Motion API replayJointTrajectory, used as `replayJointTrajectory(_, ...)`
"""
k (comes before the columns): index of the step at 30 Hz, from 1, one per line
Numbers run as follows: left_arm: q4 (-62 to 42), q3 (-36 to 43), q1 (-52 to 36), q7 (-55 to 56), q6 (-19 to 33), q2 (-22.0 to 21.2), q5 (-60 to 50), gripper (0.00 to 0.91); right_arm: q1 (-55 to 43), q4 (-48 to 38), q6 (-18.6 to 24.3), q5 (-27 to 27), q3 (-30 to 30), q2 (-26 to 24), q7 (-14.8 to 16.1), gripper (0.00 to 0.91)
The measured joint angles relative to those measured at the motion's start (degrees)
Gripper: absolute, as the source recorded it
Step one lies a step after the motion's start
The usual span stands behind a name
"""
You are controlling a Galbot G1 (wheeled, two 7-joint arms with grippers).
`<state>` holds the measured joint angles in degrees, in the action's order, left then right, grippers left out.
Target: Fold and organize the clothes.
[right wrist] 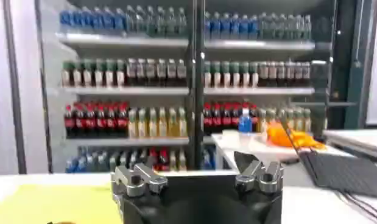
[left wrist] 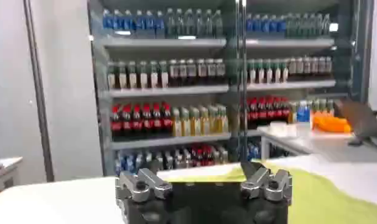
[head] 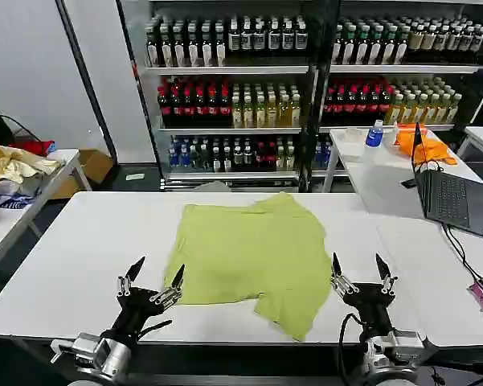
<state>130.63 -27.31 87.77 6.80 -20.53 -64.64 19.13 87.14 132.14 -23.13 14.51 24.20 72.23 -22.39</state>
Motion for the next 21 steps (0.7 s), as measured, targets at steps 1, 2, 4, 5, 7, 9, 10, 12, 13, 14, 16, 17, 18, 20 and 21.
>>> replayJointTrajectory(1,-0.51,0.11,-0.36,0.12,-0.91,0.27,0.3,0.907,0.04,-0.3,-0.56,0.32,-0.23,-0.19,-0.4,0.907)
replayJointTrajectory(2,-1.12,0.31,-0.8,0.2,-2.04,0.6,0.67,0.907,0.08,-0.7,-1.09,0.68,-0.57,-0.41,-0.84,0.907)
replayJointTrajectory(4,-2.06,0.63,-1.53,0.43,-3.71,1.21,1.21,0.907,-0.05,-1.34,-1.98,1.23,-0.95,-0.79,-1.65,0.907)
replayJointTrajectory(5,-2.56,0.86,-1.97,0.66,-4.53,1.49,1.46,0.907,-0.17,-1.74,-2.47,1.59,-1.23,-0.97,-2.05,0.907)
replayJointTrajectory(7,-3.46,1.37,-2.66,1.04,-5.81,2.01,2.01,0.907,-0.2,-2.3,-3.3,2.32,-1.79,-1.16,-2.84,0.907)
replayJointTrajectory(9,-4.44,1.98,-3.38,1.45,-6.96,2.51,2.47,0.907,-0.04,-2.56,-4.24,3.22,-2.4,-1.3,-3.61,0.907)
replayJointTrajectory(10,-4.88,2.27,-3.76,1.68,-7.41,2.78,2.72,0.907,0.04,-2.71,-4.63,3.6,-2.67,-1.4,-3.84,0.907)
replayJointTrajectory(12,-5.62,2.84,-4.45,1.93,-8.27,3.32,3.29,0.907,0.22,-3.21,-5.27,4.26,-3.32,-1.4,-4.23,0.907)
replayJointTrajectory(13,-5.93,3.12,-4.69,2.01,-8.62,3.57,3.55,0.907,0.21,-3.47,-5.51,4.49,-3.68,-1.35,-4.4,0.907)
replayJointTrajectory(14,-6.28,3.42,-4.92,2.08,-8.98,3.76,3.82,0.907,0.16,-3.73,-5.72,4.65,-4.06,-1.28,-4.53,0.907)
replayJointTrajectory(16,-6.98,3.87,-5.46,2.26,-9.52,4.05,4.13,0.907,-0.01,-4.3,-6.19,4.94,-4.88,-1.11,-4.85,0.907)
replayJointTrajectory(17,-7.37,4.14,-5.74,2.36,-9.8,4.1,4.32,0.907,-0.12,-4.59,-6.41,5.07,-5.26,-1.05,-5.04,0.907)
replayJointTrajectory(18,-7.74,4.41,-5.97,2.49,-10.01,4.08,4.5,0.907,-0.31,-4.93,-6.67,5.22,-5.71,-0.93,-5.26,0.907)
replayJointTrajectory(20,-8.51,5.03,-6.51,2.75,-10.46,4.08,4.73,0.907,-0.74,-5.66,-7.13,5.44,-6.65,-0.66,-5.62,0.907)
replayJointTrajectory(21,-8.82,5.31,-6.75,2.86,-10.65,4.09,4.81,0.907,-0.97,-6.02,-7.34,5.55,-7.14,-0.54,-5.78,0.907)
